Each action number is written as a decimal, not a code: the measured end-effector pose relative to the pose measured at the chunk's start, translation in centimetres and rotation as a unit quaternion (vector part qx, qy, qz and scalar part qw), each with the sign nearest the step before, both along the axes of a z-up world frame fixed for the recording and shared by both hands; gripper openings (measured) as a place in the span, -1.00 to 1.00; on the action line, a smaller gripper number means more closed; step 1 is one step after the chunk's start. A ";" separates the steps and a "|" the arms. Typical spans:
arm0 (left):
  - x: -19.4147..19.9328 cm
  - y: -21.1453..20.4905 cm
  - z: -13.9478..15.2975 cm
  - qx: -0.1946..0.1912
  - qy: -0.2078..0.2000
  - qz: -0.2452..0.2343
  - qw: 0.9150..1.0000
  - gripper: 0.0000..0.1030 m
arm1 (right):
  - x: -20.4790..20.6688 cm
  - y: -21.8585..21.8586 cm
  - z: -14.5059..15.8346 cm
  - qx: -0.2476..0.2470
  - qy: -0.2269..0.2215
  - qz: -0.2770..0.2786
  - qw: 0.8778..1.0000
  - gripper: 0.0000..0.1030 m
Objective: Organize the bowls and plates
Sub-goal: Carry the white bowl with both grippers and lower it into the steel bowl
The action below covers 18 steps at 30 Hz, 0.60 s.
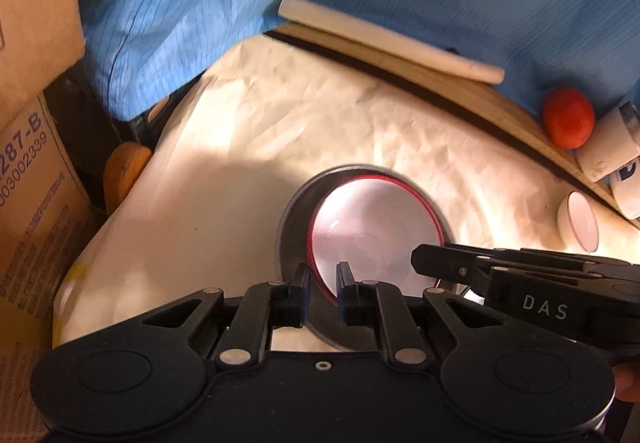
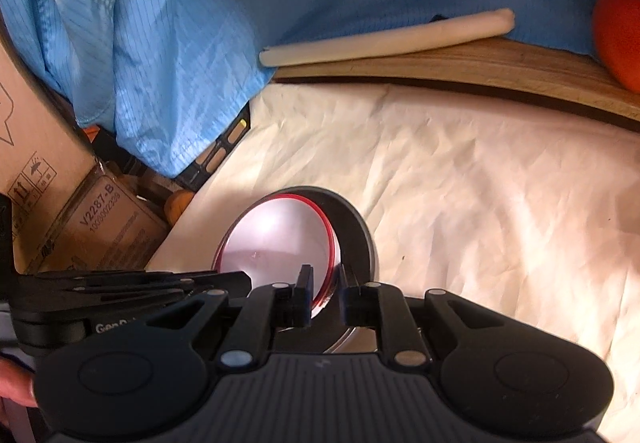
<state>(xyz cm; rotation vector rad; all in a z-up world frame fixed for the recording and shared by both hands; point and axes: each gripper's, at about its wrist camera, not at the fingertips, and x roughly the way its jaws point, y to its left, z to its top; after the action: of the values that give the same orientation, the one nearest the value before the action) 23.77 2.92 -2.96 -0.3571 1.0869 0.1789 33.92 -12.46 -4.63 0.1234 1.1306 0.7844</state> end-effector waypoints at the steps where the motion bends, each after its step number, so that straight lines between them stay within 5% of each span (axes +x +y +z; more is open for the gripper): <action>1: 0.0 0.0 -0.1 -0.001 0.003 0.000 1.000 -0.73 | 0.0 0.1 0.0 -0.002 0.002 0.001 1.000 -0.68; 18: 0.7 -0.1 -0.3 0.008 0.010 -0.010 1.000 -0.71 | 0.1 0.3 -0.5 -0.008 0.014 -0.009 1.000 -0.62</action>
<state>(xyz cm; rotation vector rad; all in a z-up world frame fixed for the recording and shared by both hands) 24.42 2.81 -3.31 -0.3306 1.1073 0.1735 34.06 -12.14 -5.15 0.1319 1.1604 0.7605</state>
